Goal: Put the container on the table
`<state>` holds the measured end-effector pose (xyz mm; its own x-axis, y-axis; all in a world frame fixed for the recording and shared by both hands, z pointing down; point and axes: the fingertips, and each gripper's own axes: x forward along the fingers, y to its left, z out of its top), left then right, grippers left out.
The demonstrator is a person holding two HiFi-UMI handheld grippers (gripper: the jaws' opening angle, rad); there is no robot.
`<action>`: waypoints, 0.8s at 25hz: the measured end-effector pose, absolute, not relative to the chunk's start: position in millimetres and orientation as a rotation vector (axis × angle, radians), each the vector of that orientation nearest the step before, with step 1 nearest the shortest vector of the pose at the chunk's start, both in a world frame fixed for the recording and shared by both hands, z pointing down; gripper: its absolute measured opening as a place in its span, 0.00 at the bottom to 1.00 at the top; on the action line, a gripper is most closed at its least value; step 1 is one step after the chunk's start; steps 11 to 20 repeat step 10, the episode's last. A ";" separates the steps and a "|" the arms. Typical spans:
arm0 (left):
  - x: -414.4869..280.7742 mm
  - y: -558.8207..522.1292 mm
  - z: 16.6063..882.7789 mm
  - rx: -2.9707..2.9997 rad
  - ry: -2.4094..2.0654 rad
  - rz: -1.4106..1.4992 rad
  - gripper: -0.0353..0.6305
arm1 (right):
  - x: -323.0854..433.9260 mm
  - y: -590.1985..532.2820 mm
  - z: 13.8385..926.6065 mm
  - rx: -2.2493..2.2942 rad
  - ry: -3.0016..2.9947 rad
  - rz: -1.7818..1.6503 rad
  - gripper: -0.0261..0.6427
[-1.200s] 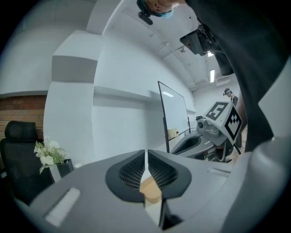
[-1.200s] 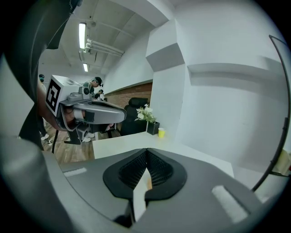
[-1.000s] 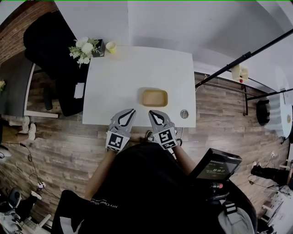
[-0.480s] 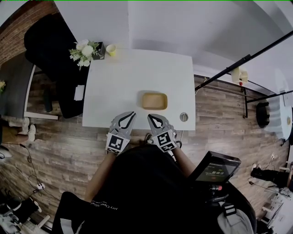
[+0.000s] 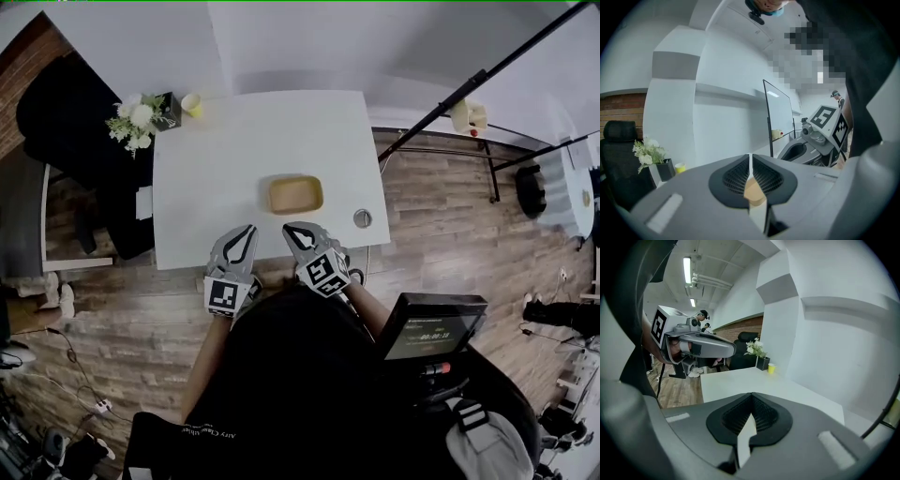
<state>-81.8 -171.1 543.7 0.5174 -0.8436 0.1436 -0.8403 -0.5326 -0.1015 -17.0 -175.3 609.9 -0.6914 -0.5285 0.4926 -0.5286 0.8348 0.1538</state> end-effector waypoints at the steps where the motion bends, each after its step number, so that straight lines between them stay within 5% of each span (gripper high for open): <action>1: -80.0 -171.3 543.7 -2.721 1.504 -0.272 0.09 | -15.9 -175.7 610.5 0.775 -2.477 0.000 0.05; 20: -69.5 -169.1 551.0 -2.716 1.501 -0.301 0.09 | -4.5 -182.8 621.9 0.735 -2.465 -0.005 0.05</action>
